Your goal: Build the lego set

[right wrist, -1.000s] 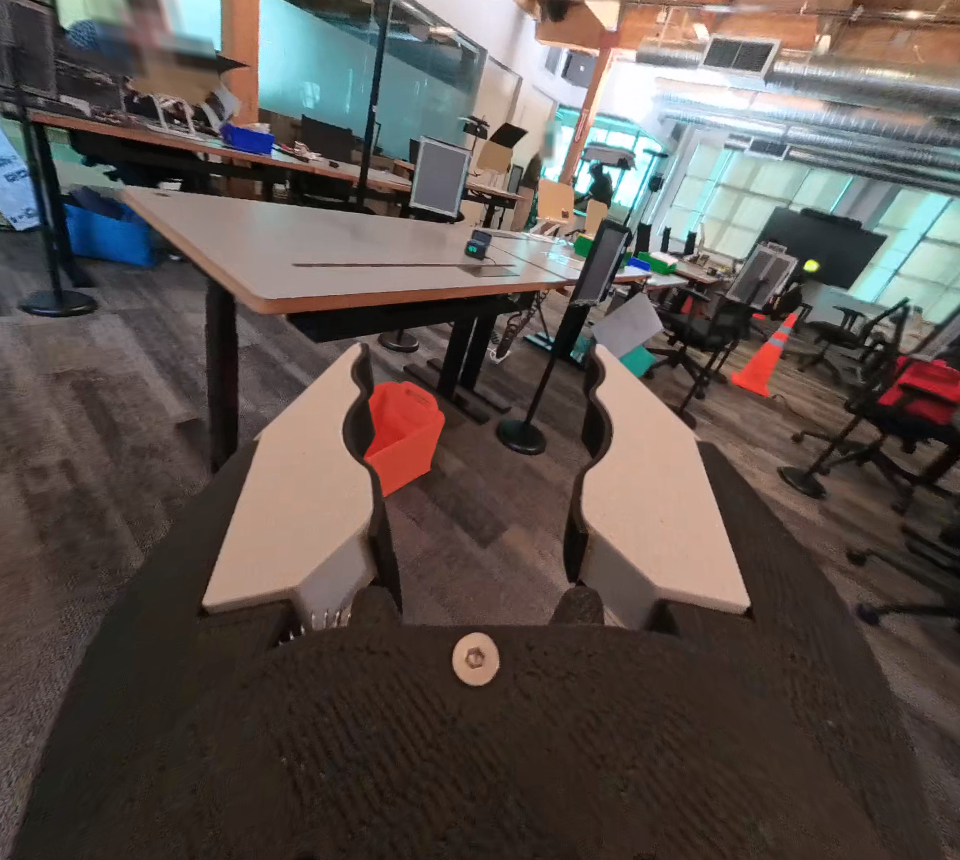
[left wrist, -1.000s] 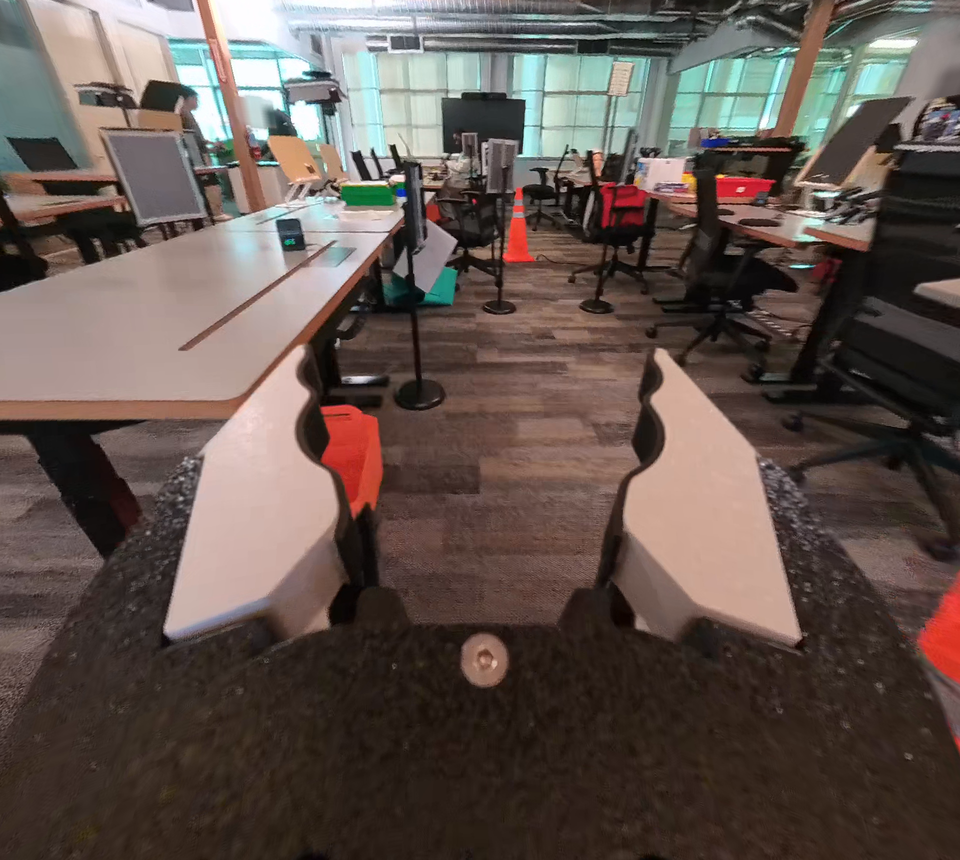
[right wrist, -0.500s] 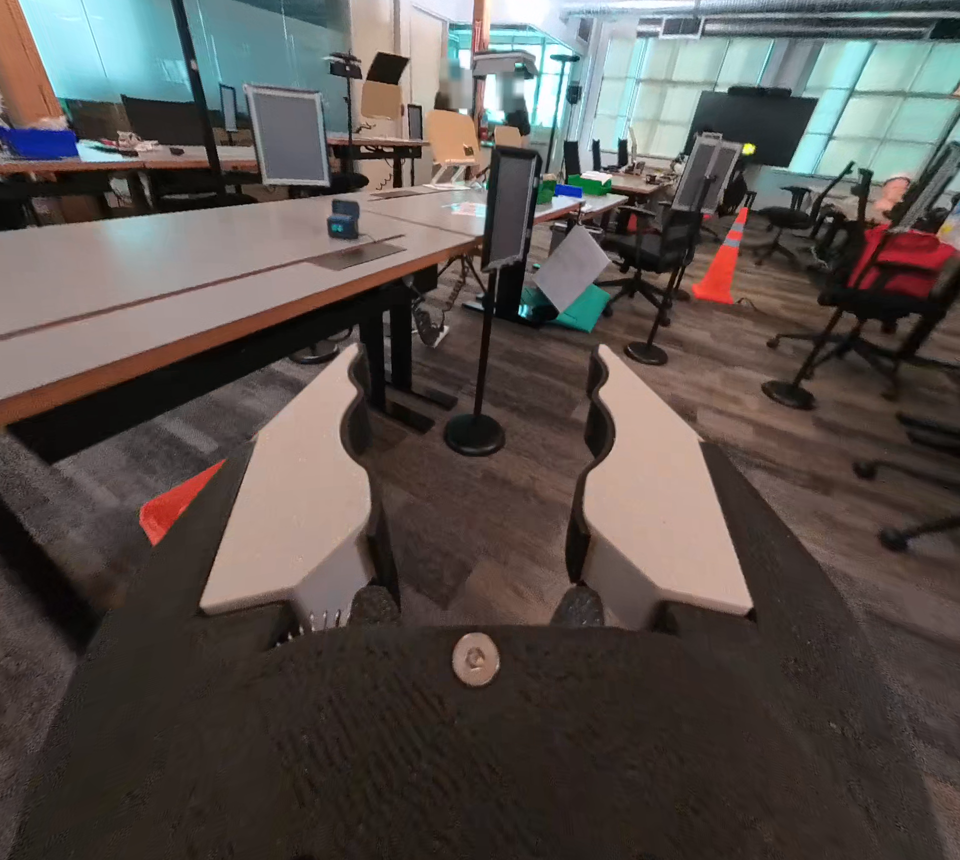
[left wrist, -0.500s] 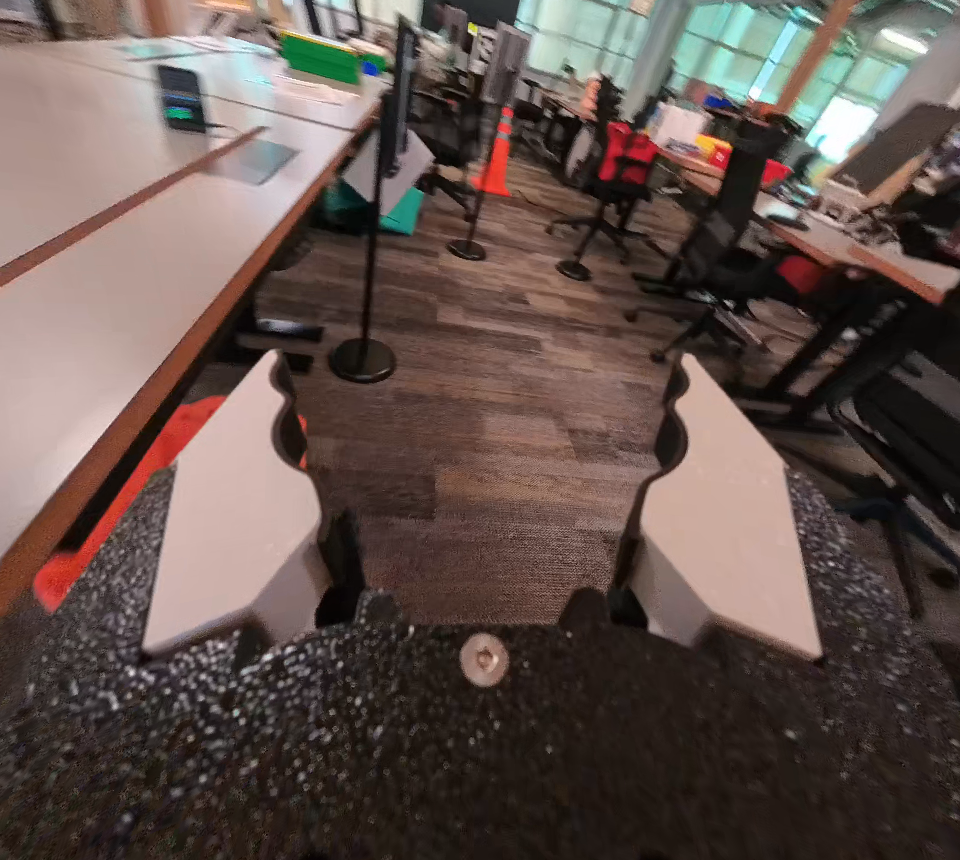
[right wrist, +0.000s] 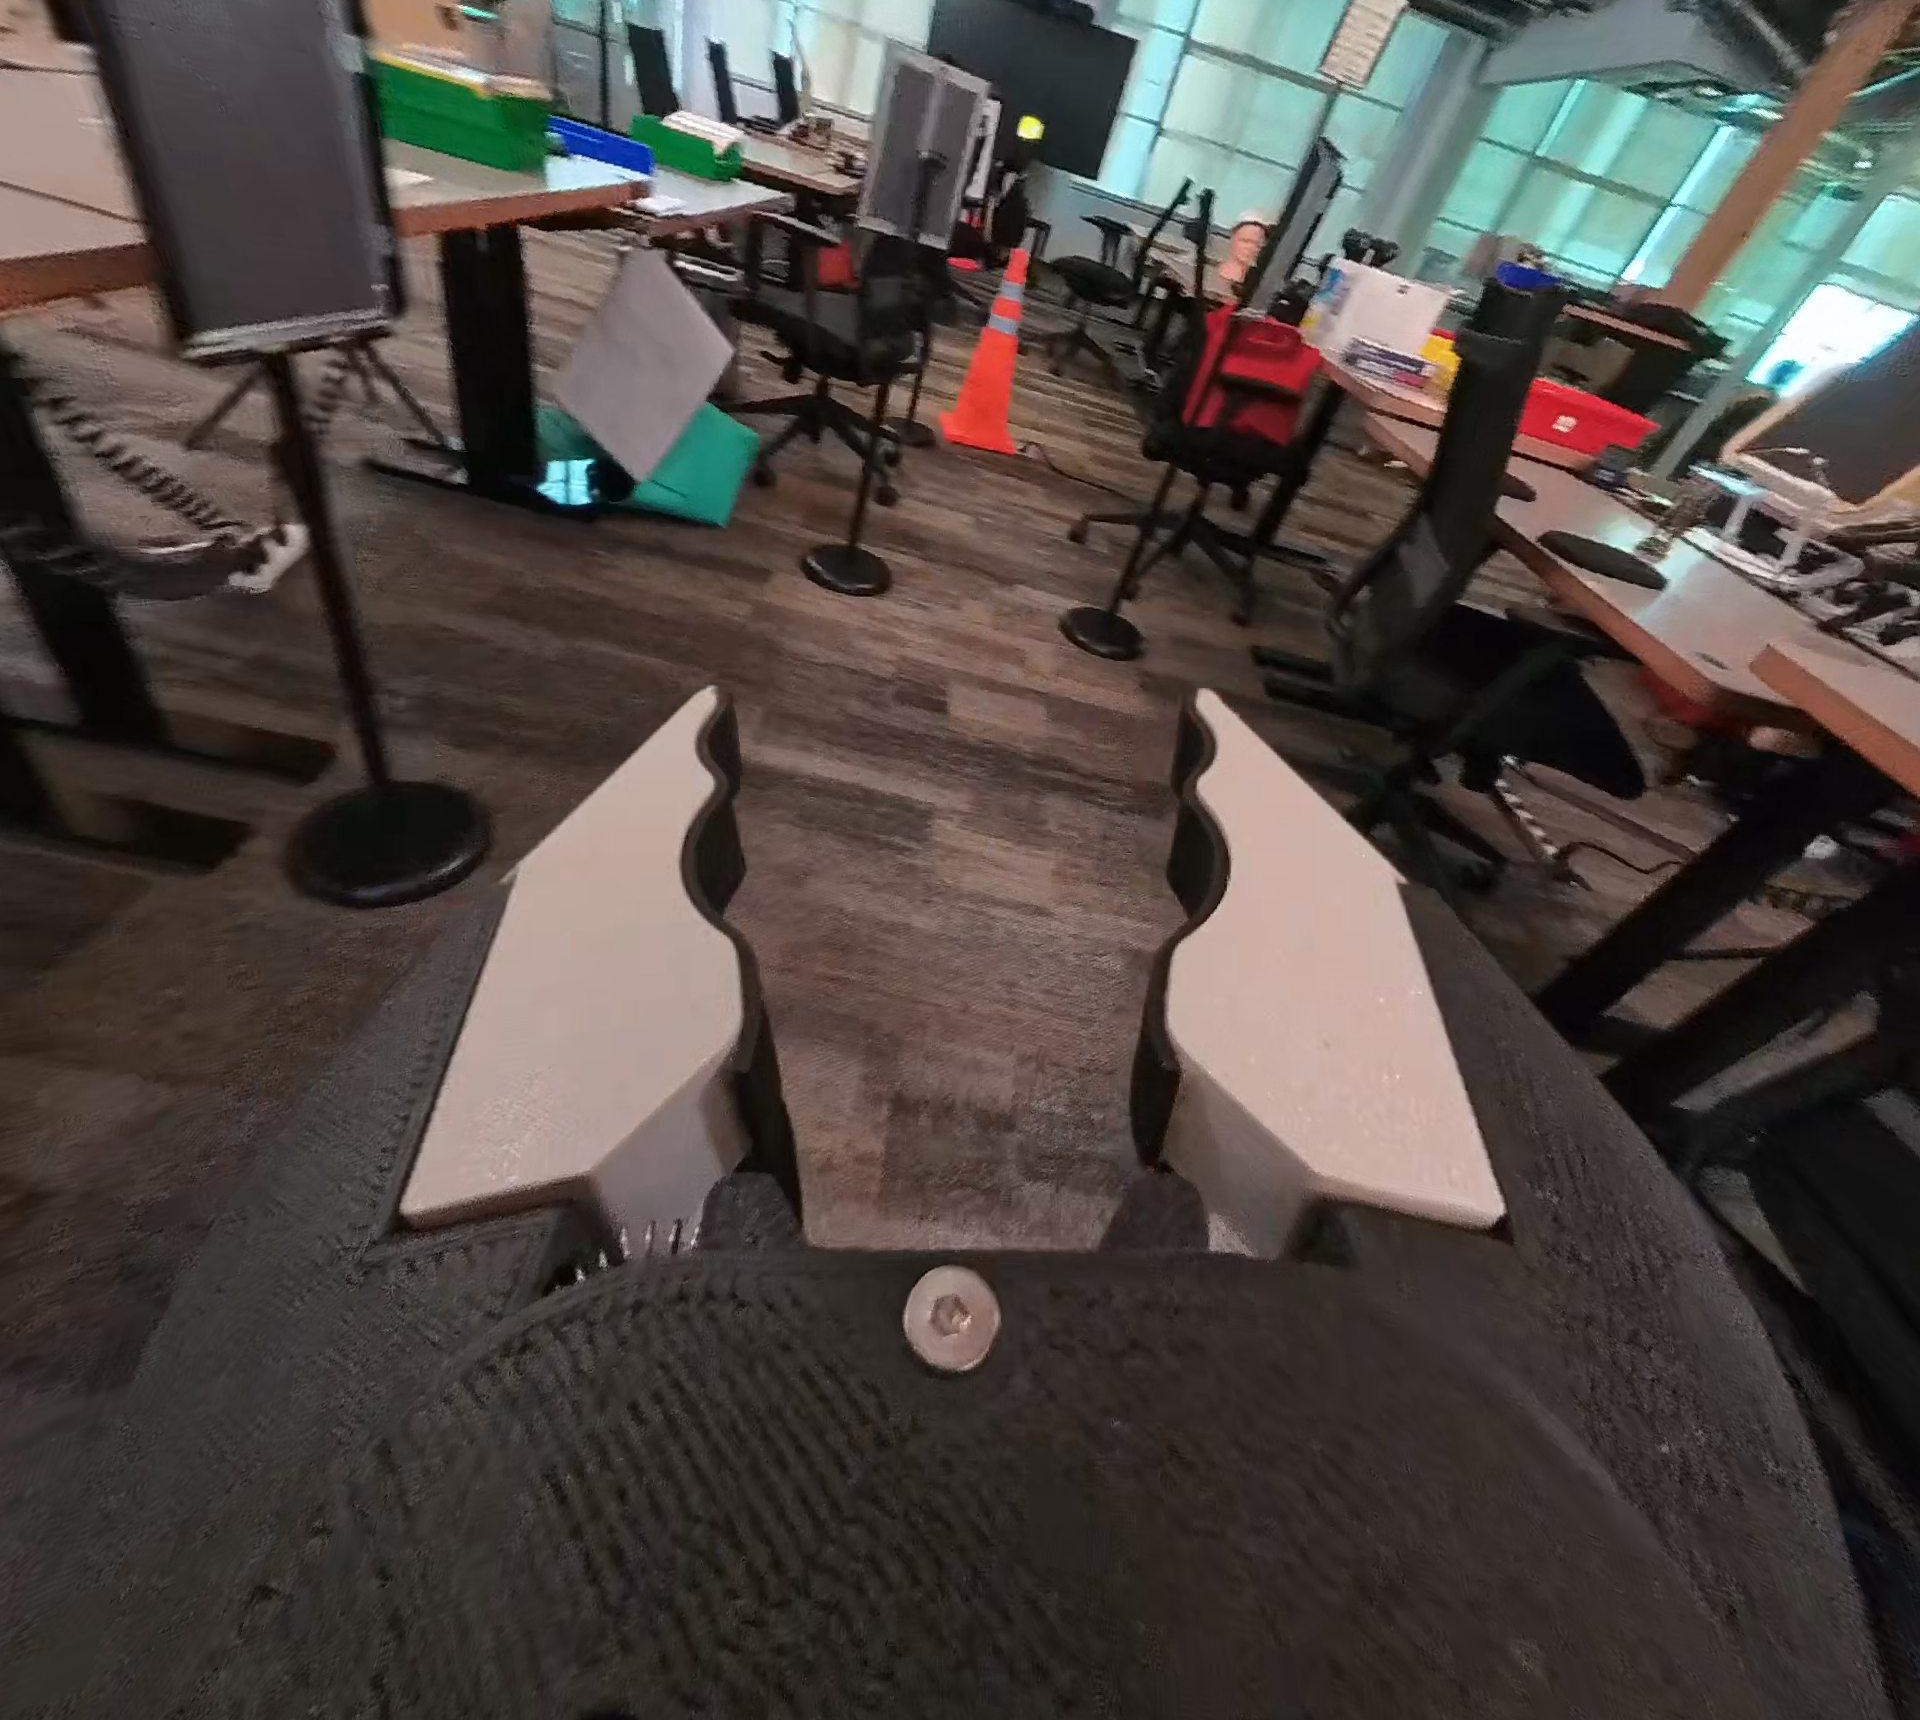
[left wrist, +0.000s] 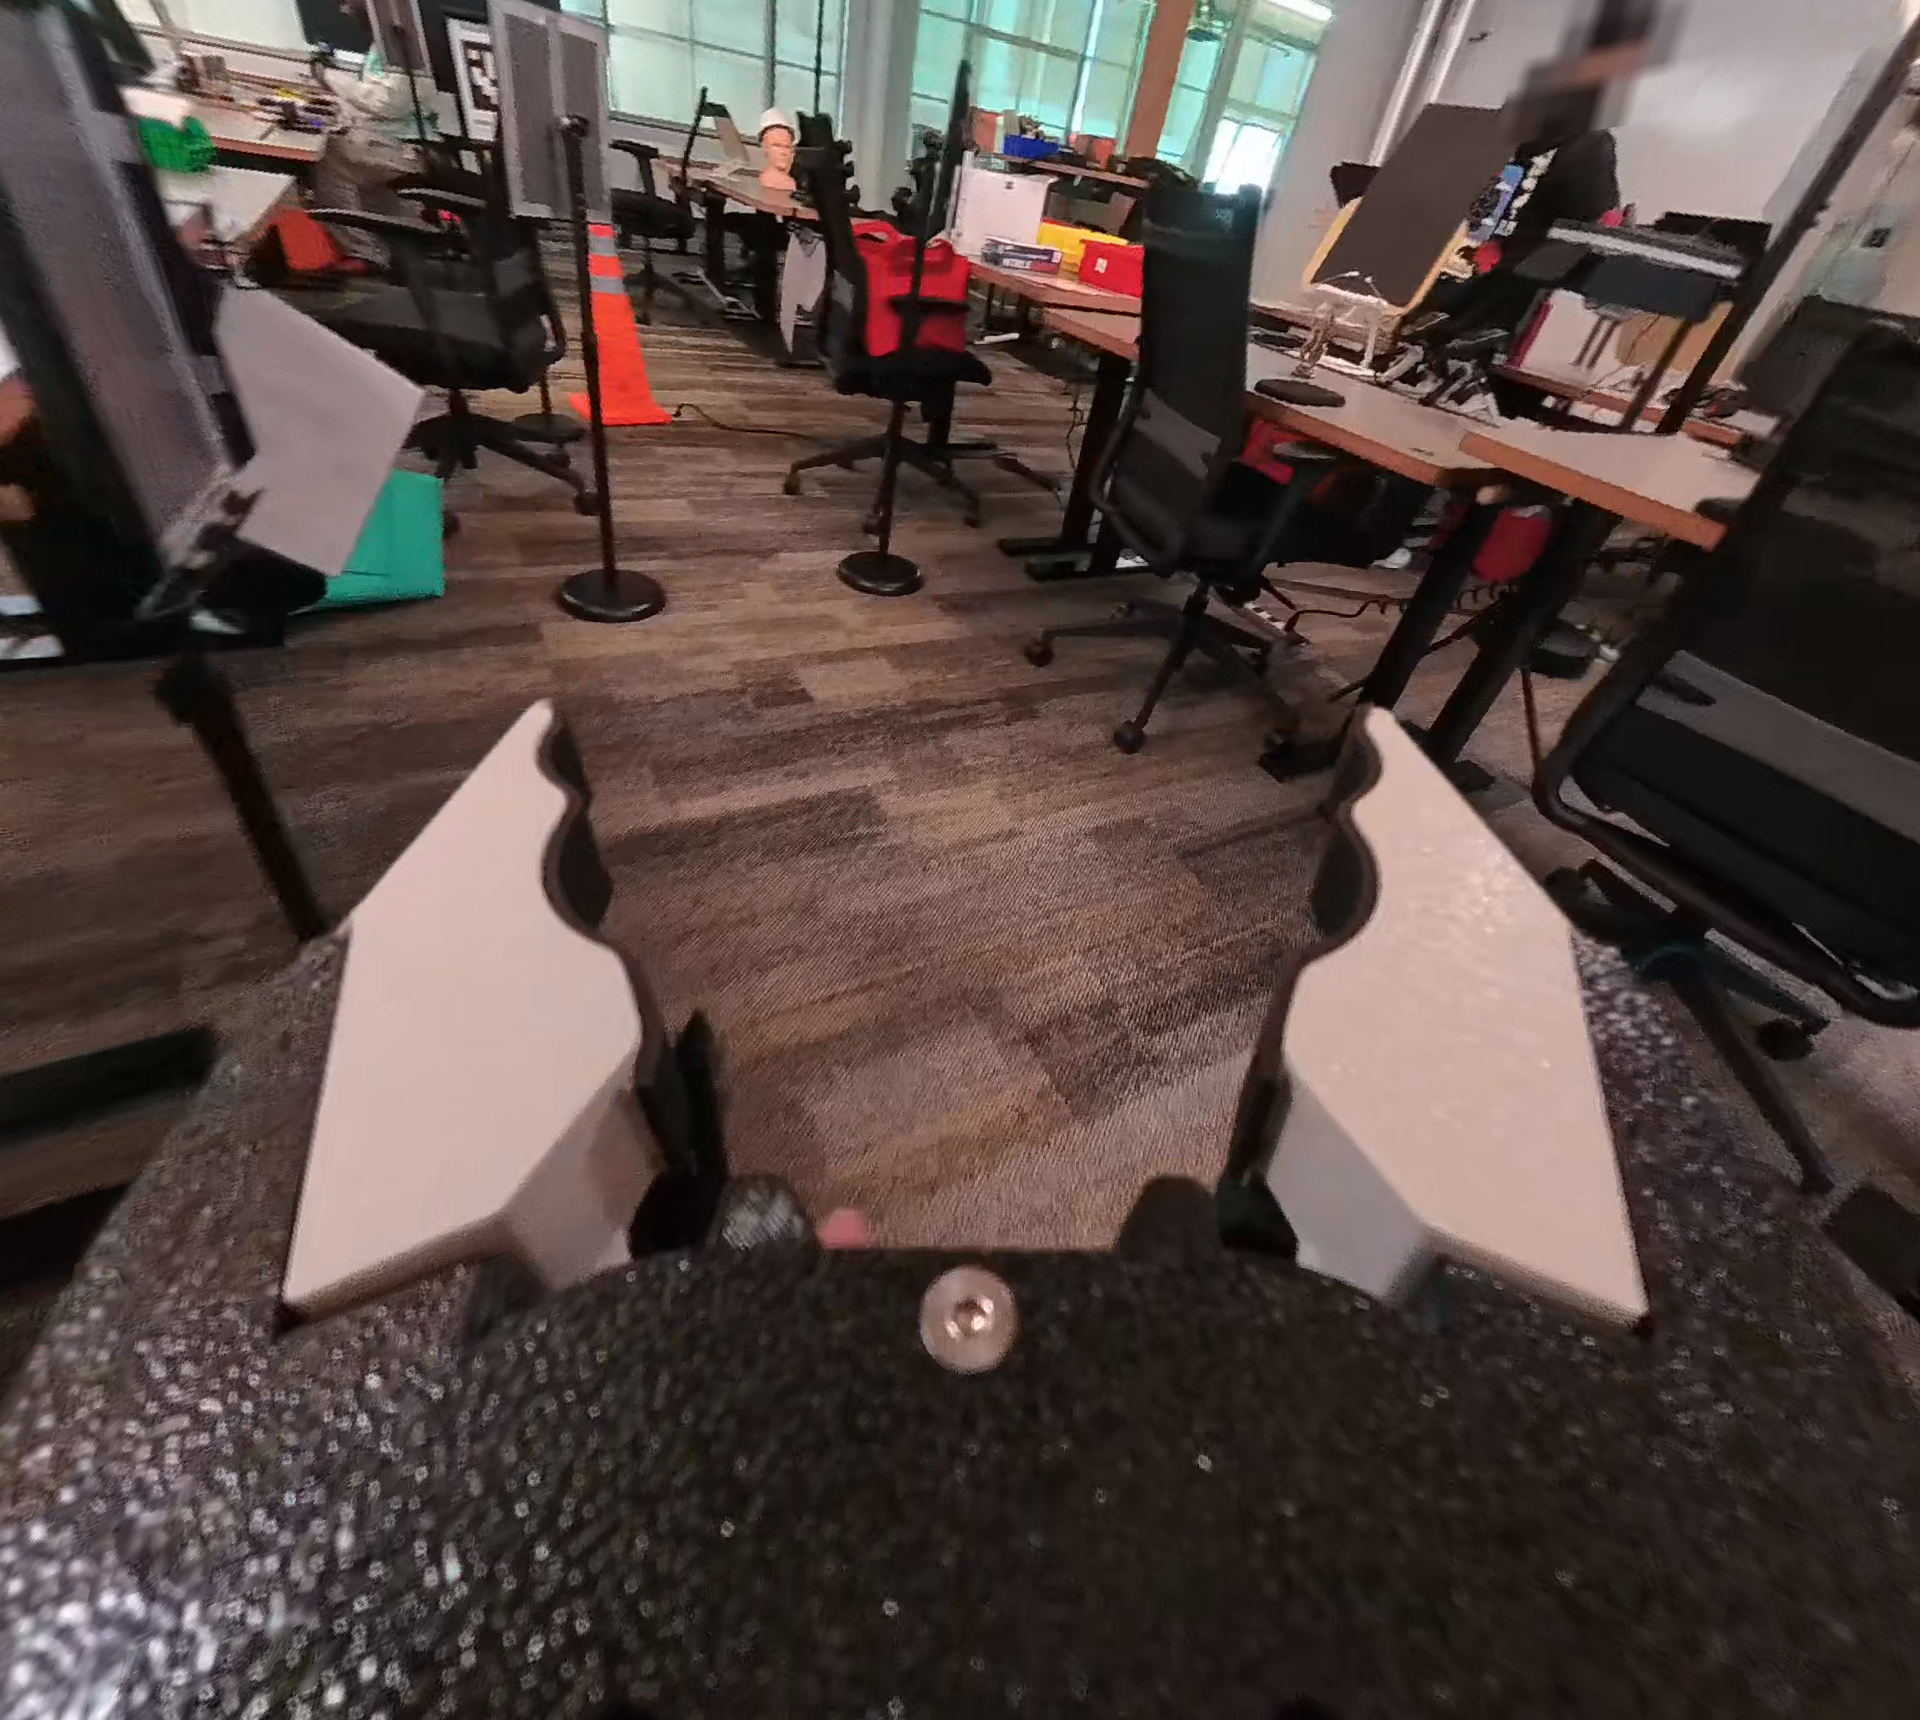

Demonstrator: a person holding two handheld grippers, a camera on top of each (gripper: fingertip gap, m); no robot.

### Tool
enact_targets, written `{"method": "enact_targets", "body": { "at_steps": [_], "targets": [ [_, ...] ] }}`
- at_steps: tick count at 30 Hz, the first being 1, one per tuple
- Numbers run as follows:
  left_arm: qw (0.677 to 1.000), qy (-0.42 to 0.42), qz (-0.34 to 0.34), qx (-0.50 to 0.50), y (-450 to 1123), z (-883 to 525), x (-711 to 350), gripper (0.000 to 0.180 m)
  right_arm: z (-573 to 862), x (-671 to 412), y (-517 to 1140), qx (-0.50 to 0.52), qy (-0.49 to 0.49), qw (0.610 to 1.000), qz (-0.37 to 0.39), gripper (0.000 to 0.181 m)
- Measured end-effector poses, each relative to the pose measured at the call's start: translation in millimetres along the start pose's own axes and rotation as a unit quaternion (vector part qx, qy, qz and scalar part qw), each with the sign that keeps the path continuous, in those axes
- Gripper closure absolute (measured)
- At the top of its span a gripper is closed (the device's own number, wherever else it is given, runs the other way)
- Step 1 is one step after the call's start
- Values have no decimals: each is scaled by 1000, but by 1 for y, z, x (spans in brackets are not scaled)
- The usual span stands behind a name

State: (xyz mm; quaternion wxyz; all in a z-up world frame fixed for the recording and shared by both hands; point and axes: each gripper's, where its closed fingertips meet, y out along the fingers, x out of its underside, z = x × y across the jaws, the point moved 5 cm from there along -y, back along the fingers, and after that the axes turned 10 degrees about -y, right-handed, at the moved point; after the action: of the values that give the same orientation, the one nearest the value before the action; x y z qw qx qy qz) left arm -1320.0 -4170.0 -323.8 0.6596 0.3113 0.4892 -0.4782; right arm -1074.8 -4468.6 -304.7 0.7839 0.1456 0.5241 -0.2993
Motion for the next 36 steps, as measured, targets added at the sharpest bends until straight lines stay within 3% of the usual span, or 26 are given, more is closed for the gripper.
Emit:
{"method": "enact_targets", "body": {
  "at_steps": [1,4,6,8,14,20,25,29,36],
  "targets": [
    [1000,3,0,6,30,-7,-3,45,12,1,29,10,2,1000,-1,98],
    [999,43,33,-2,112,-26,-38,79,43,-14,126,10,20,1000,-3,97],
    [994,82,69,9,162,-34,-70,87,55,-35,194,-5,12,999,31,98],
    [991,106,75,17,210,-49,-91,87,59,-53,267,-19,-3,999,50,98],
    [995,77,64,-10,341,-143,-118,89,24,-98,486,-96,13,989,115,98],
    [996,78,43,2,511,-239,-160,93,-28,-123,673,-146,-8,985,91,99],
    [992,115,31,34,642,-287,-208,100,-44,-161,796,-173,-71,974,128,103],
    [994,107,30,23,727,-333,-227,106,-47,-159,896,-198,-67,970,123,104],
    [987,103,21,-119,840,-457,-240,113,-69,-150,1108,-290,-51,949,113,107]
  ]
}}
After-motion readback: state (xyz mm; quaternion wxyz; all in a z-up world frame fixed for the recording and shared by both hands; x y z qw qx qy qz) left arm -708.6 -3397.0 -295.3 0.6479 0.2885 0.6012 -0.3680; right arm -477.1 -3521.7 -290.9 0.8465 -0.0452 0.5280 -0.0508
